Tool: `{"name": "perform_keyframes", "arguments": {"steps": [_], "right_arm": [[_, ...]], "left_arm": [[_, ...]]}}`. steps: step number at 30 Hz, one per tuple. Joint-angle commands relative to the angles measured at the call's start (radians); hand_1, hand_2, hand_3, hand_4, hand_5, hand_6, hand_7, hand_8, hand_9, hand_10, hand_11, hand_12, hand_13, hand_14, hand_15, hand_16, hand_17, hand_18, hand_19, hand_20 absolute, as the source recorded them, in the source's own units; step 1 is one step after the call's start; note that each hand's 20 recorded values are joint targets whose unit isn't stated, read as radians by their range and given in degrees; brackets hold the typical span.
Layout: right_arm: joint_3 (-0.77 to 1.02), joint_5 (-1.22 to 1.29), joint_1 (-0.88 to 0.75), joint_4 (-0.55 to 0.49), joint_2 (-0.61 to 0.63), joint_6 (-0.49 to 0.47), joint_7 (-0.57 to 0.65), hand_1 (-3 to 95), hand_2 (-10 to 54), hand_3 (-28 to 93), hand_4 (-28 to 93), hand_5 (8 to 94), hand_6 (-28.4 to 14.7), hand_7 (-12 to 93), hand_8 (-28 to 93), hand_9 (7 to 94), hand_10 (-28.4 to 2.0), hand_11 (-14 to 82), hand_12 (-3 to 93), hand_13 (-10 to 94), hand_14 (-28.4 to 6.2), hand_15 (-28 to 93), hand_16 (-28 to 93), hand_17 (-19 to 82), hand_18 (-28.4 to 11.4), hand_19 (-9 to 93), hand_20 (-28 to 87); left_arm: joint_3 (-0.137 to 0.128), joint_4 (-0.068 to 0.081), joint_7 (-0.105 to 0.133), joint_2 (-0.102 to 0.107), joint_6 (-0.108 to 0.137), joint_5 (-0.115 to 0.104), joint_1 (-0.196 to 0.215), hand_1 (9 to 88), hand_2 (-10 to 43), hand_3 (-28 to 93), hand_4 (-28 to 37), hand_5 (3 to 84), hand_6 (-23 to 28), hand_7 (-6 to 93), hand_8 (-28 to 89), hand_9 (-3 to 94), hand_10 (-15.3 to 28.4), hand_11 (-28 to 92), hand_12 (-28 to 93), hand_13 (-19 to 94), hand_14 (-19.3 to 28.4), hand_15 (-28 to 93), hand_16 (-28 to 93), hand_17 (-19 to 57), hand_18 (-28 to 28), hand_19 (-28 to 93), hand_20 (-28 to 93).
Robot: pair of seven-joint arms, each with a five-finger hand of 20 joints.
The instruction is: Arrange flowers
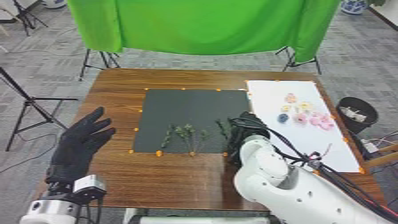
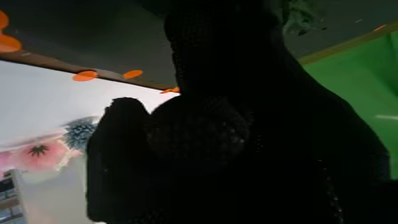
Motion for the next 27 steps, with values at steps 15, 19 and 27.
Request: {"name": "perform_keyframes", "arguments": {"steps": [15,19,27], "right_arm": [[-0.004,-0.008,-0.021,-0.030,-0.007,-0.023,0.000,56.5,-9.5,71,-24,83.7,-3.4,21,16,92.8,-10.2,23.1,25.5,94,-1.7,63,16,71,-12.0,93,30],[-0.001,-0.008,-0.023,-0.033,-0.003,-0.019,0.004,55.6,-9.5,71,-23,83.9,-3.6,21,15,92.6,-10.6,23.6,25.2,94,-1.6,62,16,71,-11.3,93,28],[0.031,-0.024,-0.051,-0.070,-0.001,-0.066,-0.020,51.1,-9.5,67,-21,83.1,-5.2,19,15,90.3,-13.0,27.9,19.0,94,-0.6,61,16,72,-8.6,93,24]], "left_arm": [[-0.019,-0.005,0.001,-0.006,-0.003,0.002,0.032,31.0,9.3,62,-20.6,36.2,9.5,10.7,-8,30.6,18.1,27,12,19,23.9,56,-11,-11.4,19.3,42,12],[-0.016,-0.004,0.005,-0.004,-0.001,-0.002,0.032,31.1,9.2,62,-20.6,36.1,9.4,10.8,-8,30.6,18.1,26,12,19,23.9,56,-11,-11.5,19.3,42,12],[-0.019,-0.007,0.007,-0.009,0.003,-0.002,0.042,31.0,9.2,62,-20.7,36.1,9.4,10.8,-8,30.5,18.0,26,12,19,23.8,56,-11,-11.4,19.2,42,12]]}}
